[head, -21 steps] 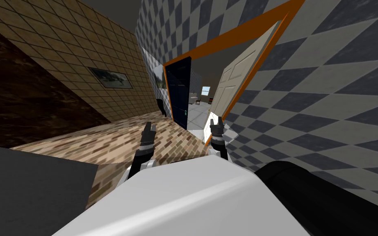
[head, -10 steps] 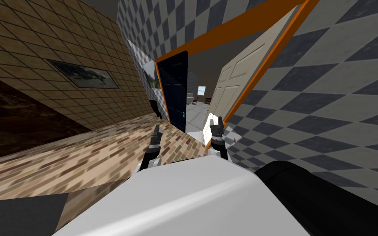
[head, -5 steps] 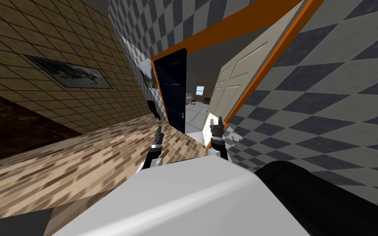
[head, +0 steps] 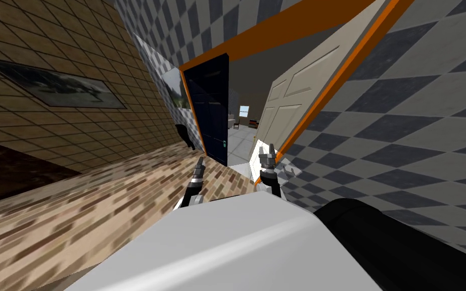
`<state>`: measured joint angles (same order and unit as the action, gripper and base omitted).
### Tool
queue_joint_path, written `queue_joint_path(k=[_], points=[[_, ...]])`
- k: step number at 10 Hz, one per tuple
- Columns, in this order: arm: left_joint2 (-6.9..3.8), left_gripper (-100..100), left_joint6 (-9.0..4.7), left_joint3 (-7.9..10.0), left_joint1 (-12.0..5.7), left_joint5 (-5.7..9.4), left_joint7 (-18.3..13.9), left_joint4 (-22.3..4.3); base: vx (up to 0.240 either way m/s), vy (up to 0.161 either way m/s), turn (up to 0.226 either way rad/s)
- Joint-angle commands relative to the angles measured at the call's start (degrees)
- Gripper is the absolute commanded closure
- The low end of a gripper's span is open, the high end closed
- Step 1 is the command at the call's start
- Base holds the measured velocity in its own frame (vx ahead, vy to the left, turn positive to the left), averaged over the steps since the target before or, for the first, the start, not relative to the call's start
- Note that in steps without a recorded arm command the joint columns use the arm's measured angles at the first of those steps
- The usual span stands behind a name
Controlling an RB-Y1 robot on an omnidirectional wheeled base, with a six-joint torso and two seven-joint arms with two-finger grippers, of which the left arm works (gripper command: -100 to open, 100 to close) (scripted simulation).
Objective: Push the door open
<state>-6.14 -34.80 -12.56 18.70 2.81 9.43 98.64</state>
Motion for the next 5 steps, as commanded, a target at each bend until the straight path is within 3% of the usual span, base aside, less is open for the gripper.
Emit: queue_joint_path(k=[1, 5], points=[[-0.14, -100, -0.32, -0.65, -1.05, 0.68, 0.09, -2.49, 0.118, 0.041, -0.130], [-0.20, -100, -1.02, -1.72, -2.58, 1.65, 0.33, -6.41, 0.102, 0.046, -0.074]])
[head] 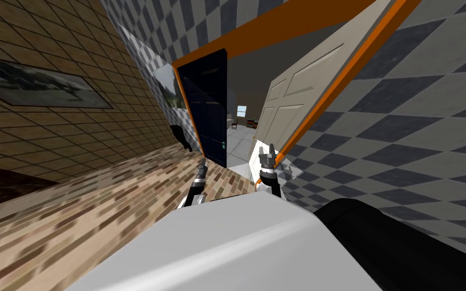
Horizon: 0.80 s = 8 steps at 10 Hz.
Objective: Push the door open
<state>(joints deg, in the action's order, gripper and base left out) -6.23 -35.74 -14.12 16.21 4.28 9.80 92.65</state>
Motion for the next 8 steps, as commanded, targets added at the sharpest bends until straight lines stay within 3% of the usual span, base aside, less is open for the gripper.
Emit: queue_joint_path(k=[1, 8], points=[[-0.11, -100, -0.43, -0.71, -0.86, 0.68, 0.09, -2.41, 0.121, 0.064, -0.132], [0.02, -100, -1.69, -2.63, -3.57, 2.40, 0.51, -9.39, 0.099, 0.050, -0.072]])
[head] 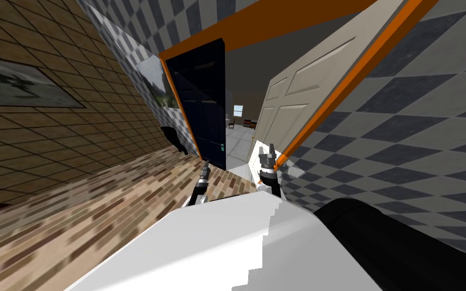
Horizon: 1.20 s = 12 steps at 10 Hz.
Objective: Push the door open
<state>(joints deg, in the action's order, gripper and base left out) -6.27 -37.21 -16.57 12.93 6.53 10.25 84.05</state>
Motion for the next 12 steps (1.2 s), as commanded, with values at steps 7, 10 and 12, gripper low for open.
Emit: queue_joint_path(k=[7, 10, 12], points=[[0.51, -100, -1.64, -2.35, -3.36, 2.10, 0.53, -8.69, 0.103, 0.059, -0.079], [0.93, -100, -2.51, -3.67, -5.23, 3.29, 0.83, -13.50, 0.103, 0.066, -0.097], [1.29, -100, -3.00, -4.42, -6.29, 3.96, 0.99, -16.24, 0.157, 0.125, -0.133]])
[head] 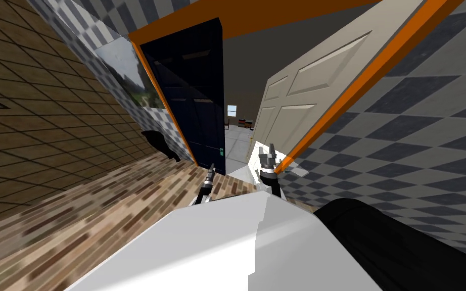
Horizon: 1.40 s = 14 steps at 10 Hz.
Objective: Push the door open
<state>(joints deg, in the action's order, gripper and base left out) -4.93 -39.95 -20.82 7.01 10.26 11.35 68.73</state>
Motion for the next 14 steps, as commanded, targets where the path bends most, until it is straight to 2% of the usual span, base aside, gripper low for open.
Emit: queue_joint_path(k=[1, 10, 14], points=[[0.08, -100, -0.42, -0.41, -0.72, 0.45, -0.05, -1.82, 0.124, 0.071, -0.059], [1.94, -100, -2.22, -3.17, -4.61, 2.93, 0.56, -11.87, 0.101, 0.073, -0.079], [3.53, -100, -3.21, -4.67, -6.74, 4.28, 0.90, -17.34, 0.116, 0.087, -0.089]])
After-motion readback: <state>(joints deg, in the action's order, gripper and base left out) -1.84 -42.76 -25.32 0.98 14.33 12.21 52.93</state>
